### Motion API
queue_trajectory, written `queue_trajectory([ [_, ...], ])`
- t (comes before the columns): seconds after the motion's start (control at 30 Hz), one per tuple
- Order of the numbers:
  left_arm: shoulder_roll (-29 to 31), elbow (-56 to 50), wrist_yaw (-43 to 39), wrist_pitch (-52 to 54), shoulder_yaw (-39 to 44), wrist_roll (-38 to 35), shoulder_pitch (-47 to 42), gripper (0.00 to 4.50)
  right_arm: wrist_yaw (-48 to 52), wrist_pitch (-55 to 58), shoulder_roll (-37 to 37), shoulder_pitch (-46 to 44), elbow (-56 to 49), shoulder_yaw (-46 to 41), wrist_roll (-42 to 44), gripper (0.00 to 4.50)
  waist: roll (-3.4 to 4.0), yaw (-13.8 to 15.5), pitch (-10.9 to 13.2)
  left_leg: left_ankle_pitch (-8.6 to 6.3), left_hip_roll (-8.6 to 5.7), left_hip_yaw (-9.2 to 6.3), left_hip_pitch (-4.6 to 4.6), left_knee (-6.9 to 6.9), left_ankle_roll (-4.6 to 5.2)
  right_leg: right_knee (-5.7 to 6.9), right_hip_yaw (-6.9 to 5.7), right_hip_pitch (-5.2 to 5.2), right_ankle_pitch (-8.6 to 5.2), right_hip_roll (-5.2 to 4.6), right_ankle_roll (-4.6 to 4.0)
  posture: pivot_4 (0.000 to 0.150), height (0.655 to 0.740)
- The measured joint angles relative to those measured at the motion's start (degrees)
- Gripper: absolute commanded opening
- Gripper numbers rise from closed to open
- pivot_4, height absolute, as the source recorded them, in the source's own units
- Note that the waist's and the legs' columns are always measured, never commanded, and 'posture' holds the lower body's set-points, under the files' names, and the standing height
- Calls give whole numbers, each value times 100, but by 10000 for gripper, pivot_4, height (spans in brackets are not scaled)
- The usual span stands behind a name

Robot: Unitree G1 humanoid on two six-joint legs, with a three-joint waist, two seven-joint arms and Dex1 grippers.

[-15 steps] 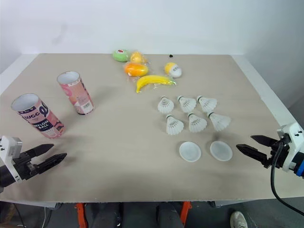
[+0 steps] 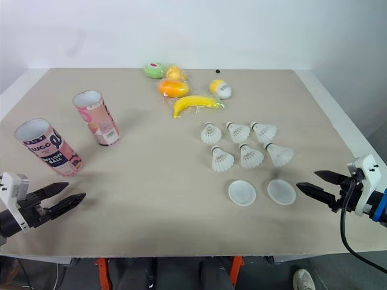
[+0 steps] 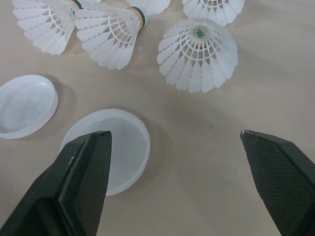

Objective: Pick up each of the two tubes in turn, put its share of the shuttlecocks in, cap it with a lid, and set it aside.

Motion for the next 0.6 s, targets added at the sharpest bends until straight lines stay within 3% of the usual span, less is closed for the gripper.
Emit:
queue_trajectory([
  [0.37,-391,-176,134,51,-209,-67,122,45000,37,61,26,-169,-63,172,51,44716,0,0,0,0,0,3,0,1,0,1,3,0,0,1,0,1500,6917],
  [0.5,-392,-171,118,484,-219,-487,75,45000,29,383,213,-346,-760,206,412,44716,1,-13,-1,0,4,2,3,2,0,4,3,1,1,5,-1,1500,6917],
  [0.6,-693,-30,75,789,3,-1219,-59,45000,6,742,531,-544,-1609,549,786,44716,1,-25,-1,0,9,0,4,1,0,5,3,1,1,10,-1,1500,6917],
])
